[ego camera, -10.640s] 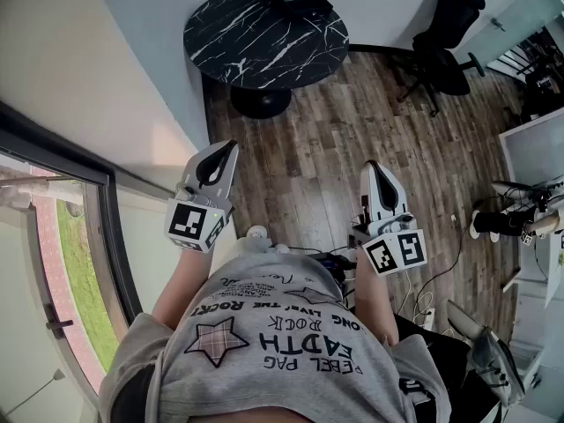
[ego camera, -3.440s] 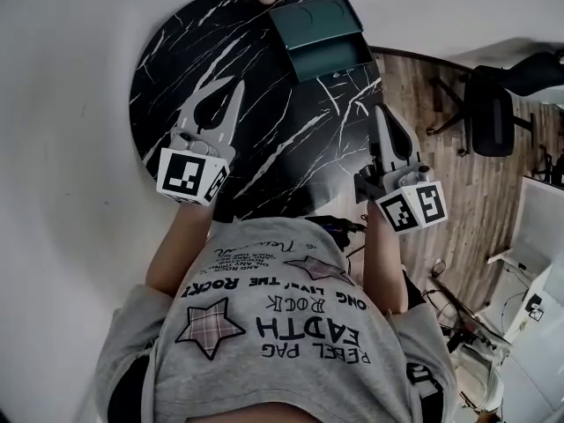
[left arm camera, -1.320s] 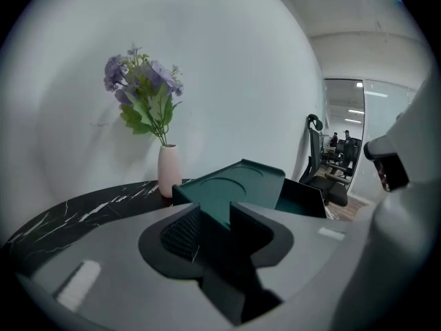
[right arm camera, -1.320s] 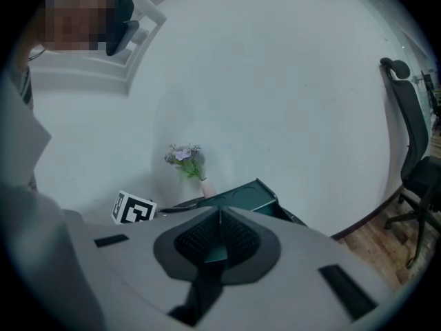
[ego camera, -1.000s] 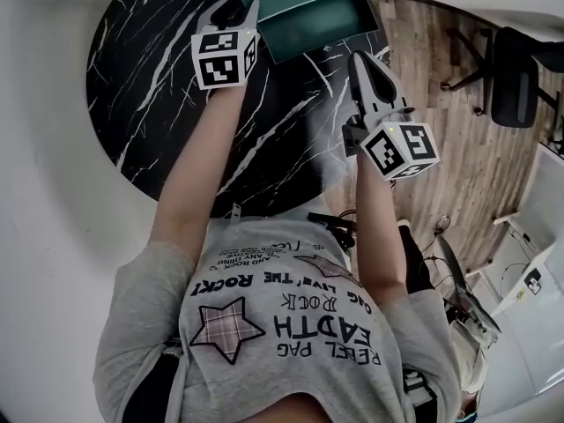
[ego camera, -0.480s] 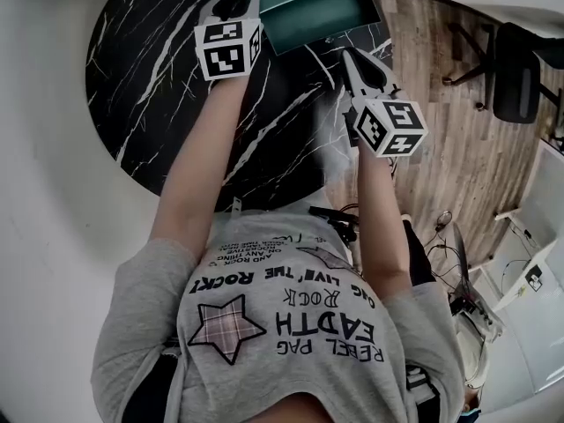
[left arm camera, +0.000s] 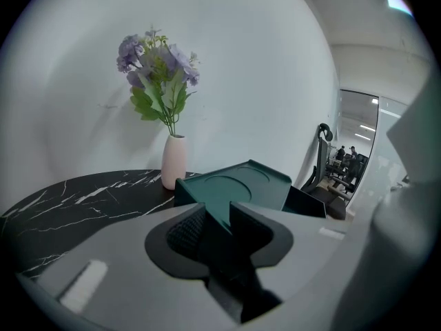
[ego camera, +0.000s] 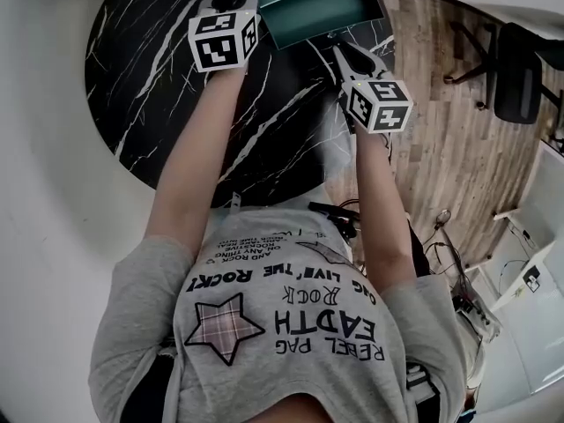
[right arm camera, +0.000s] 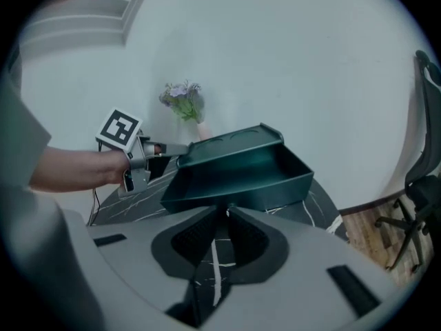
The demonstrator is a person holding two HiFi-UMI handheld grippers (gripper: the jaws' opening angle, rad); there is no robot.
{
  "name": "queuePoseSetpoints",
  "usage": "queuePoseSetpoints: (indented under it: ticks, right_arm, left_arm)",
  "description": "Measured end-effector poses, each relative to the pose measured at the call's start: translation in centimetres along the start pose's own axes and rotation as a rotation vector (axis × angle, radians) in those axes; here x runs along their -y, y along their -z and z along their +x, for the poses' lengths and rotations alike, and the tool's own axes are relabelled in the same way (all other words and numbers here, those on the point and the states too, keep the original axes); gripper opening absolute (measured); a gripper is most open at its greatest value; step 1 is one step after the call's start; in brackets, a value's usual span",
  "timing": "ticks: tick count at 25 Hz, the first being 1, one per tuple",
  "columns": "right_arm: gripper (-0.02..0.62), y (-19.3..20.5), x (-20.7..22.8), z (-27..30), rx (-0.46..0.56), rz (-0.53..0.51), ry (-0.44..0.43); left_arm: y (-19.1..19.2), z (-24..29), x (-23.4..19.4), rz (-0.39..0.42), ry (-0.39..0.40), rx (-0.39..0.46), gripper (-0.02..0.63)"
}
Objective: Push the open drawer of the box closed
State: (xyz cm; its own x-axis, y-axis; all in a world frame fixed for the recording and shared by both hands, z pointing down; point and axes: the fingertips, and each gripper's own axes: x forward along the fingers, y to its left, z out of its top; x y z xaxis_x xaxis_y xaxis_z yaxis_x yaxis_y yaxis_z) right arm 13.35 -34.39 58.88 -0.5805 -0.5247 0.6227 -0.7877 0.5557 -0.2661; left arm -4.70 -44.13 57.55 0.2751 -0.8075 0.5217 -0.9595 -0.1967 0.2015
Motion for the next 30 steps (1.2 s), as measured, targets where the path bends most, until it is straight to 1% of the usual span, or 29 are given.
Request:
queuePoseSetpoints:
  ticks: [2,3,4,5,13,17,21,27,30]
  right_arm:
    - [0.035,0.9,0.1,0.6,-0.026,-0.018,0.007]
    - [0.074,1.2,0.2,0.9,-0.039,-0.025,0.01]
    - [0.096,1.5,0.3,1.3,-0.049,-0.033,0.014]
    - [0.098,1.6,0.4,1.5,-0.057,-0.041,0.017]
    - [0.098,1.4,1.2,3.0,-0.081,-0.1,0.063]
    - [0.098,1.4,1.4,3.4,-0.089,-0.102,0.066]
    - [0.081,1.5,1.4,3.6,-0.098,-0.113,0.069]
    - [0.074,1.0,1.3,3.3,-0.11,-0.175,0.066]
    - [0.073,0.8,1.4,3.3,-0.113,-0.182,0.071]
  left_arm:
    - [0.2,-0.1,0.0,0.007,-0.001,-0.004,0.117]
    - [0.2,-0.1,0.1,0.014,0.0,-0.007,0.117]
    - [0.2,-0.1,0.1,0.022,0.003,-0.011,0.117]
    - [0.2,-0.1,0.1,0.027,0.006,-0.015,0.117]
    - [0.1,-0.1,0.1,0.019,0.008,-0.024,0.118]
    - [0.0,0.0,0.1,0.018,0.01,-0.028,0.118]
    - [0.1,0.0,0.1,0.018,0.012,-0.03,0.118]
    - [0.1,-0.1,0.1,0.022,0.013,-0.035,0.118]
    - [0.1,0.0,0.1,0.024,0.013,-0.035,0.118]
